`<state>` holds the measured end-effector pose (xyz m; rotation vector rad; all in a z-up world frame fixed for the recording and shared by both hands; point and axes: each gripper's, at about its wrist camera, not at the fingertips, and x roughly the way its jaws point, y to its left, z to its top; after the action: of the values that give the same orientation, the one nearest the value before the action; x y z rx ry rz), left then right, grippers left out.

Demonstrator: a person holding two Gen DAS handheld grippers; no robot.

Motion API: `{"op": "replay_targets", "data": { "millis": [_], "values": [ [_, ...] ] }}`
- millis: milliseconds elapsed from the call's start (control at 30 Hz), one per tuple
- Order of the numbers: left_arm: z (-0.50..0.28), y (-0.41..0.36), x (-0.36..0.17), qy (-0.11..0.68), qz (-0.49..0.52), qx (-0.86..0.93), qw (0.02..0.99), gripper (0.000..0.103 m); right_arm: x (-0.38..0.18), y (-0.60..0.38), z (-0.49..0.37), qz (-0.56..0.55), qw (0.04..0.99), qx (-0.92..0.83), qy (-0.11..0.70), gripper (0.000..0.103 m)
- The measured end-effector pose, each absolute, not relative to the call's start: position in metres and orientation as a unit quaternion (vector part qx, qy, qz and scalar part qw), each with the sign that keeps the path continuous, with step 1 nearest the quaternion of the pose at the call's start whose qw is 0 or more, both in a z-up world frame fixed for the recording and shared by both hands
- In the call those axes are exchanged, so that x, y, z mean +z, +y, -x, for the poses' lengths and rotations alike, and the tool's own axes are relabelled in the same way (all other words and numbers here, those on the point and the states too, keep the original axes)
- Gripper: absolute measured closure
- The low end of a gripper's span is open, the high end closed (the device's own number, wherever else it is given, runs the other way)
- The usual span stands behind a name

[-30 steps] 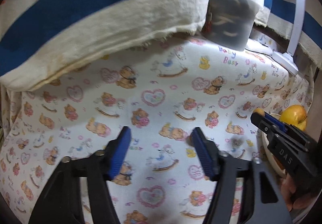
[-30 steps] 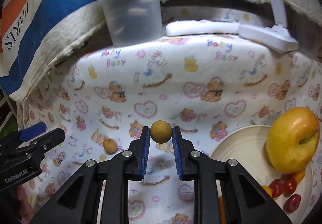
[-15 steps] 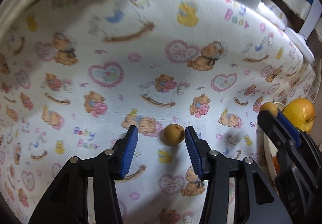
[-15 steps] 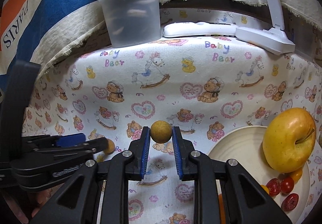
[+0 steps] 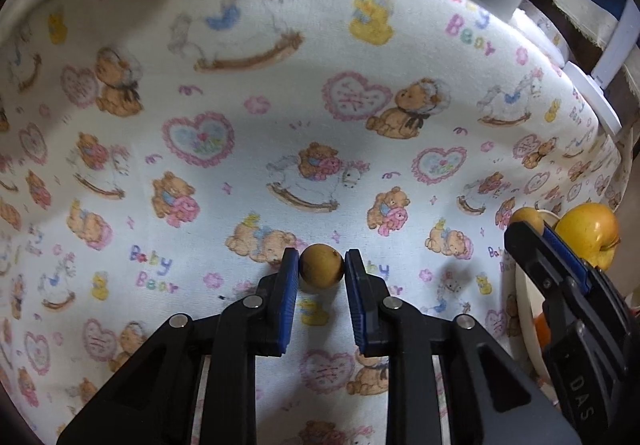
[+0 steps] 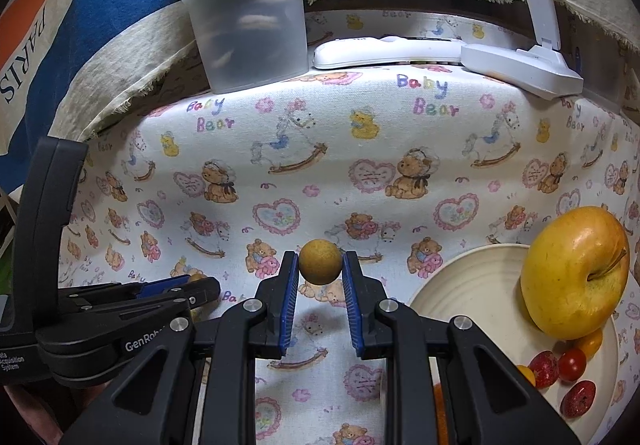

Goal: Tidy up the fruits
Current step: 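Grasp the other small brown fruit with the left gripper while the right gripper holds its fruit, then carry both small brown fruits over the white plate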

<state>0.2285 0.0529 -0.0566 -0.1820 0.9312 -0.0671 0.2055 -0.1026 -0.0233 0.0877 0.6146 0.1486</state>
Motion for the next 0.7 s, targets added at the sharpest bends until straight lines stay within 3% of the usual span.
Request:
{"op": "replay_targets", "data": {
  "millis": [400, 700],
  "values": [
    [-0.186, 0.042, -0.017, 0.406, 0.031, -0.030, 0.913, 0.081, -0.016, -0.104, -0.198, -0.037, 0.955, 0.067, 0.288, 0.080],
    [-0.150, 0.045, 0.035, 0.356, 0.010, -0.031, 0.934, 0.081, 0.020, -0.112, -0.182, -0.040, 0.966, 0.069, 0.248, 0.080]
  ]
}}
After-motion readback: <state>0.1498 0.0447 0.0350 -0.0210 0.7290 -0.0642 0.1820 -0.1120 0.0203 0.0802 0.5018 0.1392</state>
